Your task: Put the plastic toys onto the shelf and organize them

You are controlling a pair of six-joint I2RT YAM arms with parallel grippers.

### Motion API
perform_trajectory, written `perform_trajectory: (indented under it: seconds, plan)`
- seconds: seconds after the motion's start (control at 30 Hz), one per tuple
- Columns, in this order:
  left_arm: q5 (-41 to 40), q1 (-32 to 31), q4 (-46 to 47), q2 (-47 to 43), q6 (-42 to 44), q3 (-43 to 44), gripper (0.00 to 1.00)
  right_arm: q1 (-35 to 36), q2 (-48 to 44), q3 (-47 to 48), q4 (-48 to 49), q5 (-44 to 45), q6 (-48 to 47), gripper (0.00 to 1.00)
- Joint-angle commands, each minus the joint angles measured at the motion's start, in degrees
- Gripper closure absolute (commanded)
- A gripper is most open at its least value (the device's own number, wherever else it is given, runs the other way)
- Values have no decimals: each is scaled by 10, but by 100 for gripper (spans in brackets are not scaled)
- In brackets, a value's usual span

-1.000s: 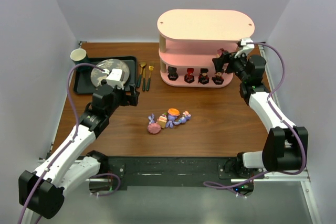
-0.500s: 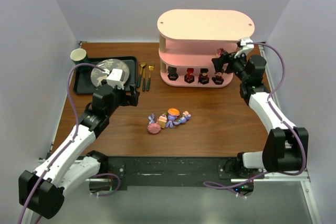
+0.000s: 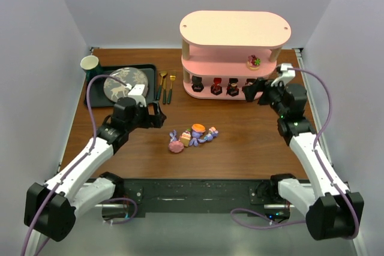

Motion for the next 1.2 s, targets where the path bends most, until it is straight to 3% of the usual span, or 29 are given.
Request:
perform_trajectory:
  seconds: [0.0,0.23,0.37,0.53,0.77,0.97,1.17]
  plan:
    - [98,-7,3,-26,-89,-42,0,38,-34,-52,-57,-17,44,11]
    - [94,-76,35,-40,-155,-83,0,93,-62,-121,-56,-35,95,11]
    - [37,-153,21,3,-166,-34,2,105,-82,-153,-56,-37,111,11]
    - [-90,-203,-57,88,-144,45,8,107,-117,-174,-86,-35,110,11]
    - [-188,-292,-112,213,-118,160,17,109,-152,-200,-102,-39,113,11]
    - [-261,-331,-176,308,-115,224,24,109,-165,-209,-108,-47,116,11]
    - [-263,-344,-181,354,-119,239,36,108,-171,-215,-113,-49,113,11]
